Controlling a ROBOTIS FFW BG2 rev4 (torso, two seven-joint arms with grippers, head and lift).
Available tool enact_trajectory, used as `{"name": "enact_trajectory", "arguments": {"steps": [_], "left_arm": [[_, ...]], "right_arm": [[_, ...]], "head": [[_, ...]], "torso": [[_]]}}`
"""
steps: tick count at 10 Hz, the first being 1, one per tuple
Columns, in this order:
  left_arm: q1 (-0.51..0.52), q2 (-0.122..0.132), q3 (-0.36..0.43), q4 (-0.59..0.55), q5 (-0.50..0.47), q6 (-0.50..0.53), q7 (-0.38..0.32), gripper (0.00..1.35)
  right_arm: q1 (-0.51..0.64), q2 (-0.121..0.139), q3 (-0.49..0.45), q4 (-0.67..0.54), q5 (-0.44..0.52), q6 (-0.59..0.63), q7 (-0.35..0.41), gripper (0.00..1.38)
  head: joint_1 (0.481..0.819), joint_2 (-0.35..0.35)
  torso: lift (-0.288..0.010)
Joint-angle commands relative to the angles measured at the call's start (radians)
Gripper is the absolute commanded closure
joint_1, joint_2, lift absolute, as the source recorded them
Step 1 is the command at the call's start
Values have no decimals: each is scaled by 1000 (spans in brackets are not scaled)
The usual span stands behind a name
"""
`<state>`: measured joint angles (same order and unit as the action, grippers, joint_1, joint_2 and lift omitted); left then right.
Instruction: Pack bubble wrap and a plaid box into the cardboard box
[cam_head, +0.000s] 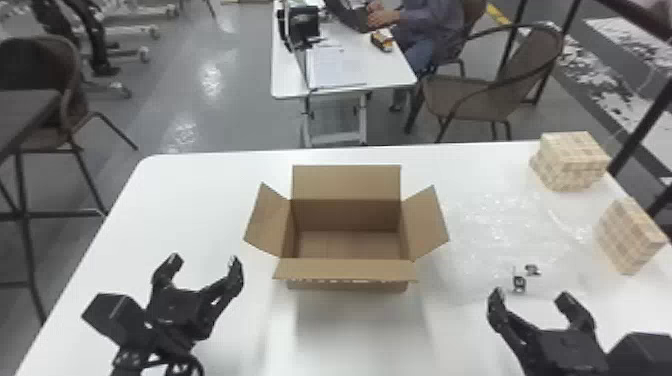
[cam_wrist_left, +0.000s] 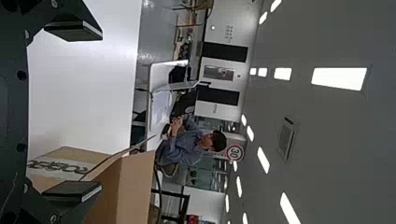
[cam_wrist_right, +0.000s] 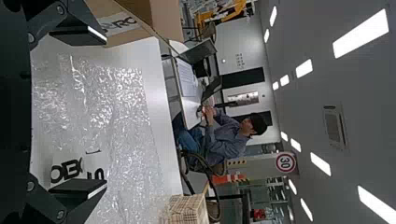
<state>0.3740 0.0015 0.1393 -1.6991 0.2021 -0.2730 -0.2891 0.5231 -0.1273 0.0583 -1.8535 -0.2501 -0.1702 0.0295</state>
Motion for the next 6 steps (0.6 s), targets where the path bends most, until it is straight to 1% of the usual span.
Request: {"name": "enact_trajectory", "arguments": {"steps": [1,2,3,4,6], "left_arm": [[-15,-4,-4,-1,29,25,-5,171],[-37,-4,-4,1,57,63,-27,171],[-69,-4,2,4,77,121,-67,171],[-103,-4,0,22,117,167,-104,171],[-139,-4,-10,24,134,235,-117,171]], "right_arm": [[2,0,0,0,-1,0,0,206],[0,0,0,0,-1,0,1,206],[0,0,0,0,-1,0,1,205],[0,0,0,2,-1,1,1,205],[0,0,0,2,-1,1,1,206]], "head": [[695,56],[695,56],[695,49],[695,44],[695,24]], "torso": [[-95],[-95],[-95],[-95],[-95]]}}
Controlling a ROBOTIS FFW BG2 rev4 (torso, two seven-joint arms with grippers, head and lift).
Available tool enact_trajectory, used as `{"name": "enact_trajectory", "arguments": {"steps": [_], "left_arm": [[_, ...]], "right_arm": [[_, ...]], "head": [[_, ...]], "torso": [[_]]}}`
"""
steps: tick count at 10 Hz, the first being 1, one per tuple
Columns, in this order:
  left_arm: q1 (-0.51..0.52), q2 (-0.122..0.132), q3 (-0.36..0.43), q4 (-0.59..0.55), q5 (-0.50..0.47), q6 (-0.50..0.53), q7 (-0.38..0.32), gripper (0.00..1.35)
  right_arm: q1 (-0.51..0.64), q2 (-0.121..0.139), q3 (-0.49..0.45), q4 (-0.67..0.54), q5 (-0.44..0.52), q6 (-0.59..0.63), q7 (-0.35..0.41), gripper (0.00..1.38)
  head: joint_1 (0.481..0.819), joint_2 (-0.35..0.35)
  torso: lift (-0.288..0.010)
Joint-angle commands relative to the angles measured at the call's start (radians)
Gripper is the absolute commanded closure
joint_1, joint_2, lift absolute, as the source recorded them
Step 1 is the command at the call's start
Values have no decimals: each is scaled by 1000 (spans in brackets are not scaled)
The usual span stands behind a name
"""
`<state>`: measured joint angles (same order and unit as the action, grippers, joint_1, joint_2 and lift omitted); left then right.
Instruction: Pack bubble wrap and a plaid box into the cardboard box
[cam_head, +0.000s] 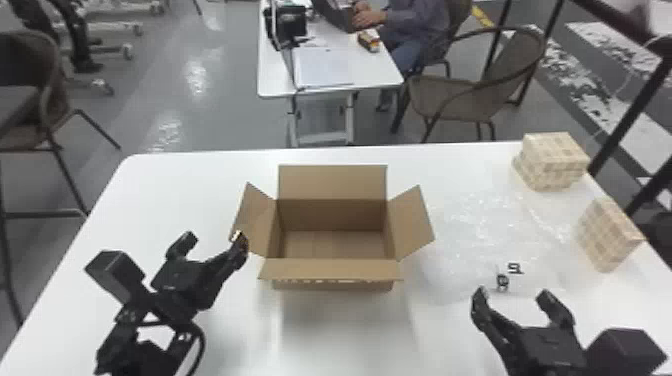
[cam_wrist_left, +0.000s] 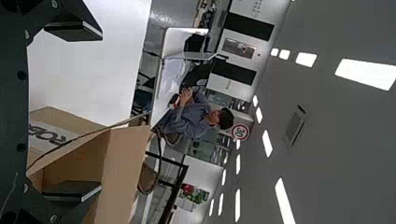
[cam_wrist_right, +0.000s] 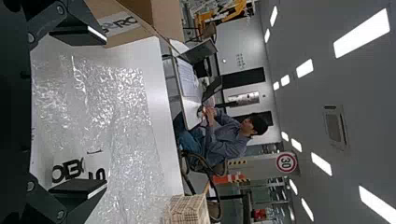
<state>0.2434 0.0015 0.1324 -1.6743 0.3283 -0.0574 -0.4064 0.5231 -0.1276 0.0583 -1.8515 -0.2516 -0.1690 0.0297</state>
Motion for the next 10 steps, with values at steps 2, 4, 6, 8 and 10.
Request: {"name": "enact_trajectory", "arguments": {"steps": [2,4,6,8,10], "left_arm": [[-33,-4,-19,8,17,97,-3,188],[-64,-4,-27,47,14,131,-14,269],[-81,-4,-19,59,-3,128,-14,515],[-90,-4,-16,67,-8,120,-14,825],[-95,-4,-20,67,-23,105,-15,898]], "right_arm": [[0,0,0,0,-3,6,-1,206],[-2,0,0,0,-3,13,-1,202],[0,-1,0,-2,-3,14,1,202],[0,-1,0,-2,-3,14,-1,205],[2,-1,2,-2,-3,14,-1,206]], "head": [[695,6],[695,-10],[695,-20],[695,-16],[695,-13]], "torso": [[-95],[-95],[-95],[-95],[-95]]}}
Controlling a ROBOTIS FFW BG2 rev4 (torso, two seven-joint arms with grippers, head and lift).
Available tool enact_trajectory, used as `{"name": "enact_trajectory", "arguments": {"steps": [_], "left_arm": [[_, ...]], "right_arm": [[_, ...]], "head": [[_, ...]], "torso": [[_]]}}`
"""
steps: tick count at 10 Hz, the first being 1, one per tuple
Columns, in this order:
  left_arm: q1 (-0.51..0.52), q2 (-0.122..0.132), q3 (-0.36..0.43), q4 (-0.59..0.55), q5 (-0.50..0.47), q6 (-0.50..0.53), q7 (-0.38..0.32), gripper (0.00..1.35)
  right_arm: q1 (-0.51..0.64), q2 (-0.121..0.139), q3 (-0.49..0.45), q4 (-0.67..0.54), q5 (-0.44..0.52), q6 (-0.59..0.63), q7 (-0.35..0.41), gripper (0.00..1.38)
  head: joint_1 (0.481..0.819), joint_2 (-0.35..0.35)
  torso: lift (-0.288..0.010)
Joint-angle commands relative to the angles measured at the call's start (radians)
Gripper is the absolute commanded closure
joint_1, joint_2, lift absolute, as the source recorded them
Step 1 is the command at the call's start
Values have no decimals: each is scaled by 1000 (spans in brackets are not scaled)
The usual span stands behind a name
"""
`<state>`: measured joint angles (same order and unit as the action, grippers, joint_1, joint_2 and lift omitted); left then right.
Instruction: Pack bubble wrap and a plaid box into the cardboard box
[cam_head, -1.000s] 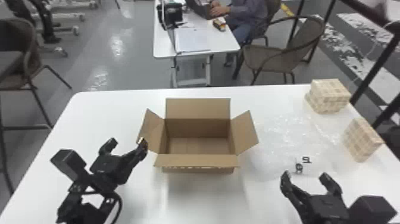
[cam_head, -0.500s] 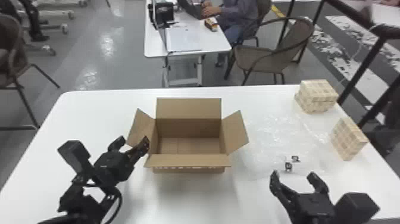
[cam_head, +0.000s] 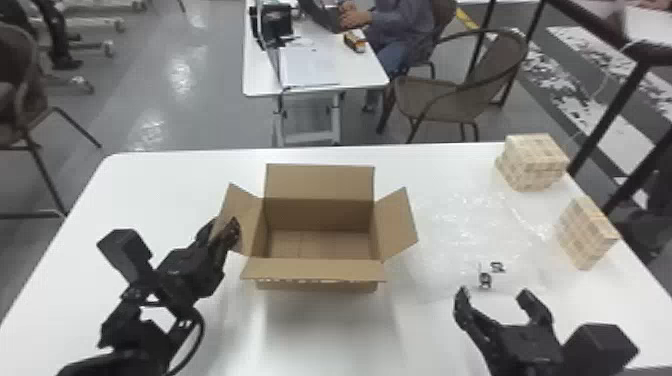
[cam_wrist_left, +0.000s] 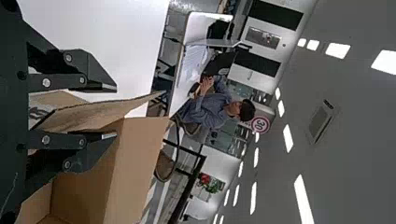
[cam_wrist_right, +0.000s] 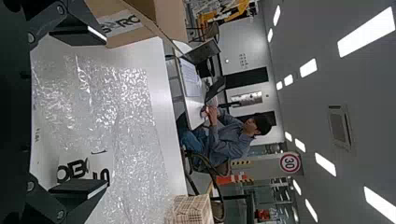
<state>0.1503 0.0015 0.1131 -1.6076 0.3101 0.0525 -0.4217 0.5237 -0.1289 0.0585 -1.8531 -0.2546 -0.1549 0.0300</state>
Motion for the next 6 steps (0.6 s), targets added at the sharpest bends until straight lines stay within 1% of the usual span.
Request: {"name": "enact_trajectory", "arguments": {"steps": [1,5,6], "left_arm": [[-1,-4,-4,0,-11,-19,0,1184],[2,-4,-6,-5,-29,-30,6,1185],[8,-4,-12,-8,-31,-42,23,1185]], "right_arm": [[1,0,0,0,0,0,-1,206],[-1,0,0,-5,-8,8,-1,206],[-2,0,-6,-9,-14,8,-2,206]], "head": [[695,-14],[695,-14],[695,-14]], "torso": [[-95],[-95],[-95]]}}
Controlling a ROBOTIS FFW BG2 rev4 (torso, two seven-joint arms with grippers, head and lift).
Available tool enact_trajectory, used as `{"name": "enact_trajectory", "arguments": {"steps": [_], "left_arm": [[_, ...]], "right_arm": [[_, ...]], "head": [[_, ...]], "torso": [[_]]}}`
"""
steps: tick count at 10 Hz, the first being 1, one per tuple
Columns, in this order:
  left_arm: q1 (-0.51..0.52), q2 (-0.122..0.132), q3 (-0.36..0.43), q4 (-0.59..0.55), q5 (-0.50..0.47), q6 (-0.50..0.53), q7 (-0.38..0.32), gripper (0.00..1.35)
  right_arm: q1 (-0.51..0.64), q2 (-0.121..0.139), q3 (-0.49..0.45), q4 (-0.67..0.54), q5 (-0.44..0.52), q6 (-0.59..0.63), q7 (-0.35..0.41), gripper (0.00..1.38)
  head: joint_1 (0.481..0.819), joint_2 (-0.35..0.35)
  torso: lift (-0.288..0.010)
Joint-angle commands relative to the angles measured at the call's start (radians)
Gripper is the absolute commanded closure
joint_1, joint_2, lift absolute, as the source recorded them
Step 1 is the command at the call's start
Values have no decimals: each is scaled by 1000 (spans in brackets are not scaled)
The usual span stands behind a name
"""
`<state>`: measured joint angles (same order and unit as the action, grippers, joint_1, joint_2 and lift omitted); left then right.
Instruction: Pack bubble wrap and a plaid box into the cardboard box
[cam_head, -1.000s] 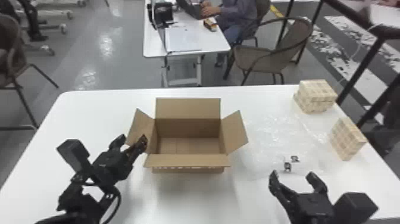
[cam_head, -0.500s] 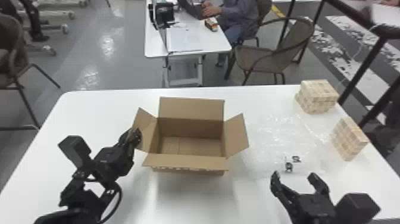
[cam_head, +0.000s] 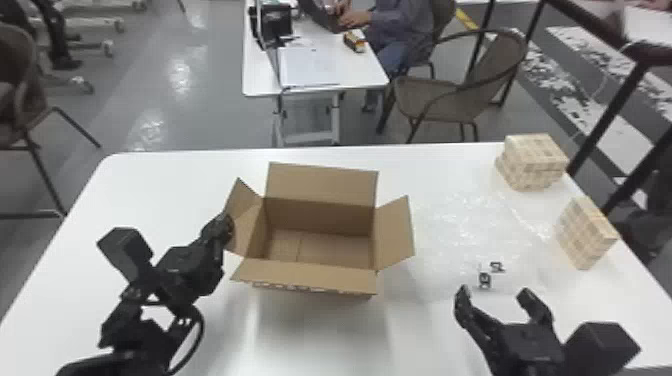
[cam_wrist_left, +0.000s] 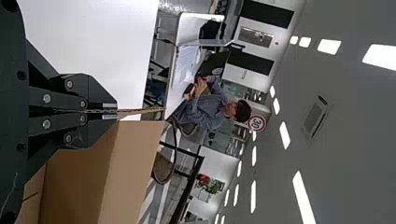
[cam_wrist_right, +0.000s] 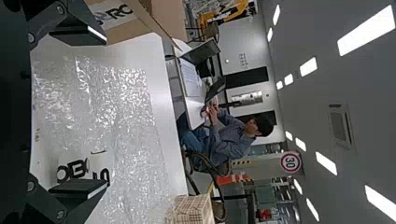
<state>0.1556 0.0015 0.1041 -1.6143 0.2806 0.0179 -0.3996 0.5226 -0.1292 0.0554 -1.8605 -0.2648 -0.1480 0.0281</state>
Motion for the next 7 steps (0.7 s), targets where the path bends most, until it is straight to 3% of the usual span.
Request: {"name": "enact_trajectory", "arguments": {"steps": [1,3,4,5,7], "left_arm": [[7,-4,-9,-2,-3,-9,18,1185],[7,-4,-18,-4,-4,-13,31,1185],[5,-4,-24,-4,-1,-16,31,1185],[7,-4,-29,-4,2,-19,36,1185],[4,-4,-40,-4,6,-18,42,1185]], "right_arm": [[-1,0,-17,-23,2,15,-7,206],[-36,-3,-61,-101,-71,197,-22,206],[-79,-3,-75,-144,-22,278,-37,206],[-142,2,-91,-201,4,444,-77,206],[-291,7,-123,-195,-57,686,-76,206]], "head": [[695,-14],[695,-31],[695,-37],[695,-47],[695,-63]], "torso": [[-95],[-95],[-95],[-95],[-95]]}}
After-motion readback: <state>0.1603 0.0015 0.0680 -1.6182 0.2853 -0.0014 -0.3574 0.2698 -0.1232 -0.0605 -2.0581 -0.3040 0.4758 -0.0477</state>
